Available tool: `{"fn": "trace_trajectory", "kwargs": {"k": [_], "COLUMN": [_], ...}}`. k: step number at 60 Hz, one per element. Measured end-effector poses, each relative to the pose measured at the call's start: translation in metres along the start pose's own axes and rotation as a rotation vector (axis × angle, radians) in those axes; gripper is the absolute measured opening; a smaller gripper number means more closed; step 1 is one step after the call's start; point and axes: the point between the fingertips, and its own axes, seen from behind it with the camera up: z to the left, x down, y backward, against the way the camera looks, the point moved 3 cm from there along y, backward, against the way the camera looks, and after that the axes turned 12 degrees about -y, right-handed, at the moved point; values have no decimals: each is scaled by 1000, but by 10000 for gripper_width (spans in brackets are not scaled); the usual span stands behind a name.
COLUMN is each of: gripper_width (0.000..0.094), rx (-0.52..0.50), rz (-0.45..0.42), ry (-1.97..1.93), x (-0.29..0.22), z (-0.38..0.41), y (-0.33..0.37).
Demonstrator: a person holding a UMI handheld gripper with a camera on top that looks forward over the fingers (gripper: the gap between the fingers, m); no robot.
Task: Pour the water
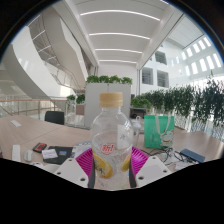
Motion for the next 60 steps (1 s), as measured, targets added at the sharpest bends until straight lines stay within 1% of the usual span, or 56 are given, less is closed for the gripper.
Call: {"fn": "trace_trajectory", "kwargs": {"k": [6,8,9,14,17,19,20,21,23,29,30,34,38,40,43,44,47,54,60], "gripper_width": [475,475,475,476,474,489,487,486,485,488,500,537,592,672,836,859,833,836,834], "rx": [-74,-82,-91,-120,-140,-138,-150,-151,-159,-176,-176,-164,-119,-85,-58,-51,-30,15,99], "rz": [68,85,88,102,126,142,114,108,100,105,105,124,195,238,283,287,282,287,289], "ry": [-83,-88,-93,-68,-62,-53,-62,-68,-81,-76,-76,-70,-63,-58,-39,-36,-29,-75,-106], "x": [46,44,66,81,100,114,99,107,106,106,106,105,111,114,115,112,104,84,63], "z": [-7,-15,-11,-13,-14,-15,-20,-16,-15,-17,-17,-16,-19,-24,-24,-22,-20,3,25], "y": [-8,-4,-17,-13,-17,-14,-22,-20,-17,-18,-18,-17,-9,-4,12,18,36,92,148]}}
